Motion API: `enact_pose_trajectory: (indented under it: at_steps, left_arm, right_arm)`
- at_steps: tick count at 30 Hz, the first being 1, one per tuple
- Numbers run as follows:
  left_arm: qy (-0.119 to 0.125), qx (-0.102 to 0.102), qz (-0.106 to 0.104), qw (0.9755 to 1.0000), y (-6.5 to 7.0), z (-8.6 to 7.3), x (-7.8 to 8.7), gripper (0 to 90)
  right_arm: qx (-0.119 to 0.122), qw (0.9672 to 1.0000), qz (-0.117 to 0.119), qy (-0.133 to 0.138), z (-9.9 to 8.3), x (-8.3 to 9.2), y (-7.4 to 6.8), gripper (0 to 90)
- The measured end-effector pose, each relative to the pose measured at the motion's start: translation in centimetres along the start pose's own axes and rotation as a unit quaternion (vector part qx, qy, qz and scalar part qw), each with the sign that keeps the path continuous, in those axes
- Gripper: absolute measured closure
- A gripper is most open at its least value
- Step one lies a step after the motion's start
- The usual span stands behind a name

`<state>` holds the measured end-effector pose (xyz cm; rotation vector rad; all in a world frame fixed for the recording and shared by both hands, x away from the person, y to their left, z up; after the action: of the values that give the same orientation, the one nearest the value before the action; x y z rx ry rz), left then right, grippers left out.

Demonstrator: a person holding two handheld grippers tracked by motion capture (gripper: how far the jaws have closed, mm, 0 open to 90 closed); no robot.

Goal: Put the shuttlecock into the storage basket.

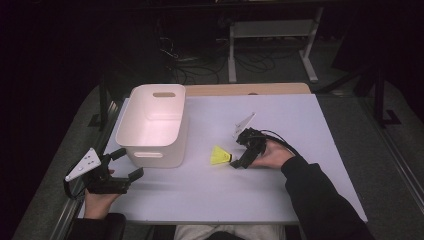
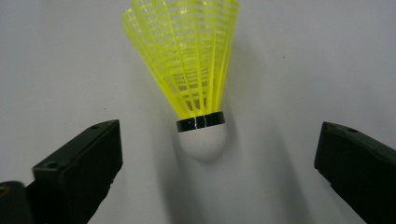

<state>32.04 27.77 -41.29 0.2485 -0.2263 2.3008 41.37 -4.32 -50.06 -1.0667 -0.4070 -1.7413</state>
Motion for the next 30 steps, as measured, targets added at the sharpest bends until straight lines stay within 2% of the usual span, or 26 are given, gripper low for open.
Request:
enact_pose_trajectory:
  at_steps: [2, 11, 17, 30]
  left_arm:
    - [-0.001, 0.0, -0.001, 1.0, 0.02, -0.01, -0.02, 0.0]
    - [0.0, 0.0, -0.002, 1.0, 0.04, 0.01, -0.02, 0.0]
    - [0.0, 0.0, -0.001, 1.0, 0.03, 0.01, -0.02, 0.0]
    - [0.001, 0.001, 0.0, 1.0, 0.02, 0.02, 0.0, 0.0]
  right_arm:
    - [0.002, 1.0, -0.001, 0.0, 0.02, -0.13, 0.0, 2.0]
    - [0.014, 0.9996, 0.022, -0.011, -0.01, -0.56, -0.44, 14.1]
    - [0.029, 0.9988, 0.032, -0.02, -0.08, -0.63, -0.7, 26.9]
    - [0.043, 0.9983, 0.035, -0.017, -0.06, -0.73, -0.37, 44.7]
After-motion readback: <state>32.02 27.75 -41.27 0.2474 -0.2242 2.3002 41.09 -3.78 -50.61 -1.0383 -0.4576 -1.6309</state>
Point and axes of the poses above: each handheld gripper's, and its own axes: x roughly backward along the jaws, z roughly out of its top, y roughly to its right, the point moved 9 cm from there along -x, roughly forward along the jaws, and after that the axes turned 11 degrees about -x, right-handed, at the moved point
